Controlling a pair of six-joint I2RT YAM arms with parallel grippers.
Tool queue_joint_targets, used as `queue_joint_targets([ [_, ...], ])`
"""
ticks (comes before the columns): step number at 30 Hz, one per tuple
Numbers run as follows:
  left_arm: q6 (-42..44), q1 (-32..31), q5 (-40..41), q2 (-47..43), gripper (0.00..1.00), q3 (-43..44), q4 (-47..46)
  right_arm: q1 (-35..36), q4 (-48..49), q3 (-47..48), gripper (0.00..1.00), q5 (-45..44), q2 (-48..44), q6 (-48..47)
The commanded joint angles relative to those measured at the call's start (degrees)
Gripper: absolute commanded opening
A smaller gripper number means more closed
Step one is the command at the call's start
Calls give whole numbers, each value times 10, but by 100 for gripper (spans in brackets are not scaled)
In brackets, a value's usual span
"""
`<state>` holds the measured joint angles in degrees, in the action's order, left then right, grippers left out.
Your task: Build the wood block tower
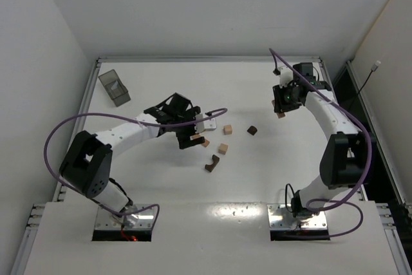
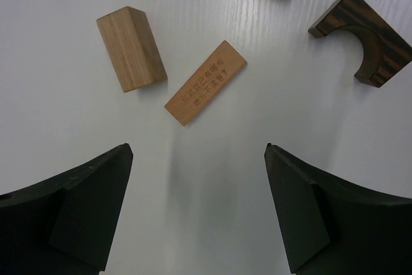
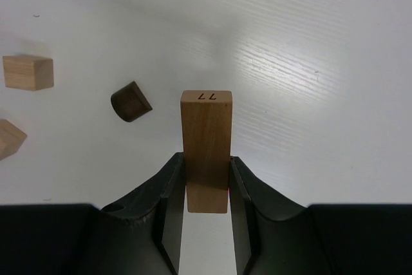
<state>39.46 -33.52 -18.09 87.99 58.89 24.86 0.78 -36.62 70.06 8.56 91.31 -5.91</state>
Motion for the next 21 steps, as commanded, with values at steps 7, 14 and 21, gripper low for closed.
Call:
queue_joint_targets([
  [7, 199, -1, -104, 20, 81, -10, -31, -24, -6, 42, 0, 28, 17, -4],
  [14, 258, 15, -161, 104, 79, 67, 27, -36, -6, 53, 0, 33, 27, -4],
  [21, 265, 15, -172, 174, 69, 124, 55, -55, -12, 53, 0, 38, 33, -16],
])
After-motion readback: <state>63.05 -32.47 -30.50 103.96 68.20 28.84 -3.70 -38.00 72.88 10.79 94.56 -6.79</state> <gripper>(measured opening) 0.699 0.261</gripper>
